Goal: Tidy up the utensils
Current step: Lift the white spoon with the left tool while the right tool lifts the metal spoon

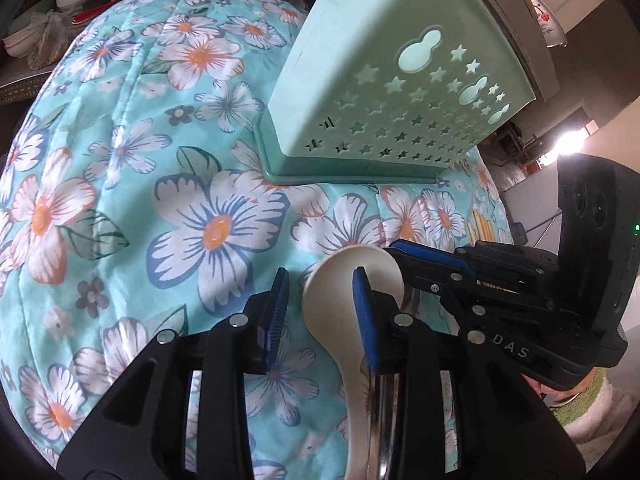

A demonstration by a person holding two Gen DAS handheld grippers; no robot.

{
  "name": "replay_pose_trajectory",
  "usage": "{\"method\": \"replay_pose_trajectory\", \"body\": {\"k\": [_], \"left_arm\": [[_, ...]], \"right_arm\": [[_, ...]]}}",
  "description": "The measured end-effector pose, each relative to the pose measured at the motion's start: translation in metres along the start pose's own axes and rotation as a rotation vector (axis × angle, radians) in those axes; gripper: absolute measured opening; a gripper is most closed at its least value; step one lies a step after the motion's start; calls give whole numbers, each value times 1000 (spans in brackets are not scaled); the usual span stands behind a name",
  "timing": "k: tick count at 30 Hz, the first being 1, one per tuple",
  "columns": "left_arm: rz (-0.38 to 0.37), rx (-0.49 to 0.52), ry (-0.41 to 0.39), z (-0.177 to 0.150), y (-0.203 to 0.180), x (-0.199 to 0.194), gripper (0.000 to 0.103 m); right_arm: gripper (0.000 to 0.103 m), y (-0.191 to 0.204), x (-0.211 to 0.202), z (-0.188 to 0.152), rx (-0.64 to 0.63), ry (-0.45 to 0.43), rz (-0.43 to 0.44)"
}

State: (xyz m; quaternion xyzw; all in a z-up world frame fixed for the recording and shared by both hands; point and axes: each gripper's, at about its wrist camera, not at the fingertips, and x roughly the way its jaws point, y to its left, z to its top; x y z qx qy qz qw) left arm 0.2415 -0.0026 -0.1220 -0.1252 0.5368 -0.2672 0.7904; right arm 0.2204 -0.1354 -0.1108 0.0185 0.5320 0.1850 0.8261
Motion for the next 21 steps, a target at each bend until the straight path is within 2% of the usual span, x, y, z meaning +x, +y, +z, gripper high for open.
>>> {"method": "replay_pose_trajectory", "body": {"k": [8,9,12,18,21], "left_arm": [[-105,9,34,12,3,13,28],[-107,13,38,10,1,16,25],[-102,29,51,8,-3,21,14],[-73,28,27,5,-10,15,8],[-30,33,6,1,-14,5,7]], "right_arm": [[8,-14,7,6,14,6,39],[8,-15,8,6,16,6,44],[8,-19,9,6,23,3,55],[6,-27,1,6,33,-16,71],[5,-30,-10,7,24,-49,58]]}}
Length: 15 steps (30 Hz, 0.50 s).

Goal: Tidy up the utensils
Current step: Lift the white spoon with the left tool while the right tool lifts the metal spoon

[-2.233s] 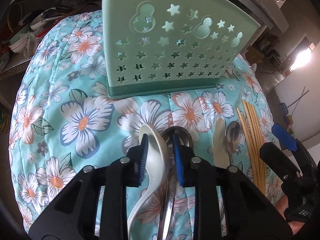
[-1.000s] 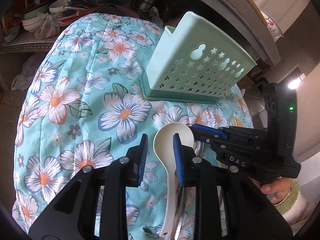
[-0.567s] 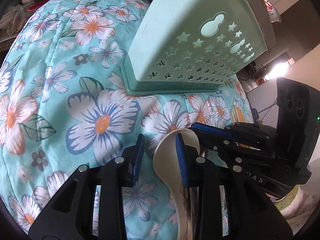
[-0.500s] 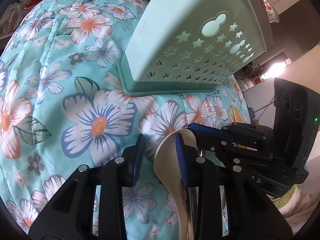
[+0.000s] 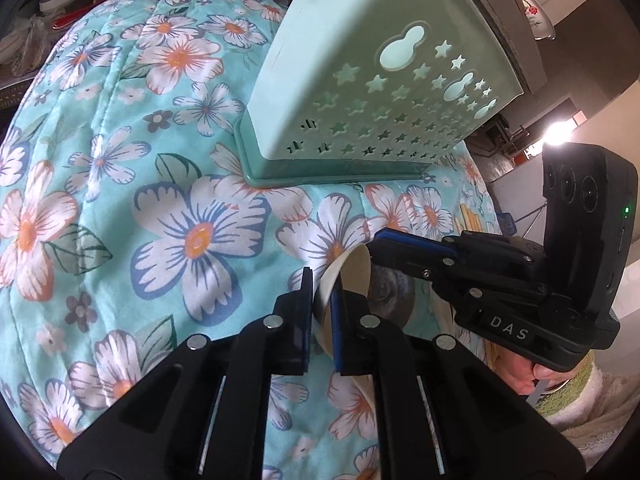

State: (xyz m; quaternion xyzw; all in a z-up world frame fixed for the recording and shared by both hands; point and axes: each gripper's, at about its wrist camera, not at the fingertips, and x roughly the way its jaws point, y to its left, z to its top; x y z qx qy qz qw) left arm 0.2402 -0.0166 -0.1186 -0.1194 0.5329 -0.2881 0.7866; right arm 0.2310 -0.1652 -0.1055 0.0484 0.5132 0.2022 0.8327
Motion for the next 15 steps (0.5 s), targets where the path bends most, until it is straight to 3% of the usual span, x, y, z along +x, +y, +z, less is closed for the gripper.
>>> {"method": "replay_pose_trajectory", "body": {"k": [7,15], "left_arm": [[59,3,-74,-8,-9,-41,5],[135,47,-258,3,-37,-120,5]], "right_arm": [[4,4,-39,-1,-39,-103,-50],[4,19,-102,2,-78,-273,-118]]}}
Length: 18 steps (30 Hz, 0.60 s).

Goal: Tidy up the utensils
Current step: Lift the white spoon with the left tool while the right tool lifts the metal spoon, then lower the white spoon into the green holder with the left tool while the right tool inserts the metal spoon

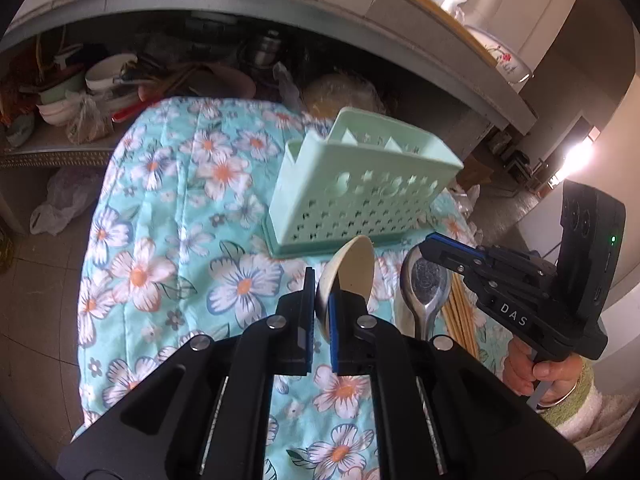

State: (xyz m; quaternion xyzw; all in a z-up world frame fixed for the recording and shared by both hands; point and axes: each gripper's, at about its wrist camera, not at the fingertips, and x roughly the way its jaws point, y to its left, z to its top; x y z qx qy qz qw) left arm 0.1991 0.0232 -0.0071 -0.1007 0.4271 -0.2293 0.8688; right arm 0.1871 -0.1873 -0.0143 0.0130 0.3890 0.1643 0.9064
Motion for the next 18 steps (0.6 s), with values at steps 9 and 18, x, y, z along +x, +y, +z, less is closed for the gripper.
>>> {"method": "replay_pose_trajectory", "body": {"k": [9,18], "left_arm": [[60,32,-156,48,-28,-40,4],[146,26,-351,103,-47,-72,4]], "right_arm": [[4,-20,-55,25,10,-174,-83],[4,-48,-111,66,29,-374,-180]]}}
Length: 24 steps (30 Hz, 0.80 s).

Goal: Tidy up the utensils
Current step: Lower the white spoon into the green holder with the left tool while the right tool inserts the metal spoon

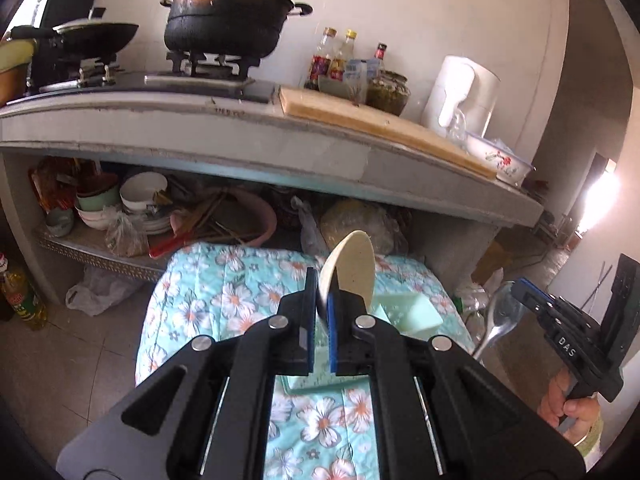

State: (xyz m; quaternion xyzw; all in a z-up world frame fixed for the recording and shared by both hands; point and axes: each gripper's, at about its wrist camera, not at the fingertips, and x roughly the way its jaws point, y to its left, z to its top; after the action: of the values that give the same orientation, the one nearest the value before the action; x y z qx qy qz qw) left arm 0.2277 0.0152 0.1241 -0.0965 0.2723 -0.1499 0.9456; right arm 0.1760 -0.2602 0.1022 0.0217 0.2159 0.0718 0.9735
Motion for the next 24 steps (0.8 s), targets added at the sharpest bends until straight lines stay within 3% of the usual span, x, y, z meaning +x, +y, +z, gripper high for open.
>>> {"method": "replay_pose_trajectory", "body": {"k": [5,10,15,24], "left_arm": [[129,-9,-147,30,-2,6,4],[230,30,-201,36,-5,36,4],[281,59,-189,27,-2,69,4],[285,65,-105,0,12,118,4]], "right_arm": [[4,-14,-6,33,-4,-123,-70],[4,-16,10,58,-36,-202,-132],[4,-9,46,63,-99,-205,-172],[4,2,98,32,-195,-131,-201]]}}
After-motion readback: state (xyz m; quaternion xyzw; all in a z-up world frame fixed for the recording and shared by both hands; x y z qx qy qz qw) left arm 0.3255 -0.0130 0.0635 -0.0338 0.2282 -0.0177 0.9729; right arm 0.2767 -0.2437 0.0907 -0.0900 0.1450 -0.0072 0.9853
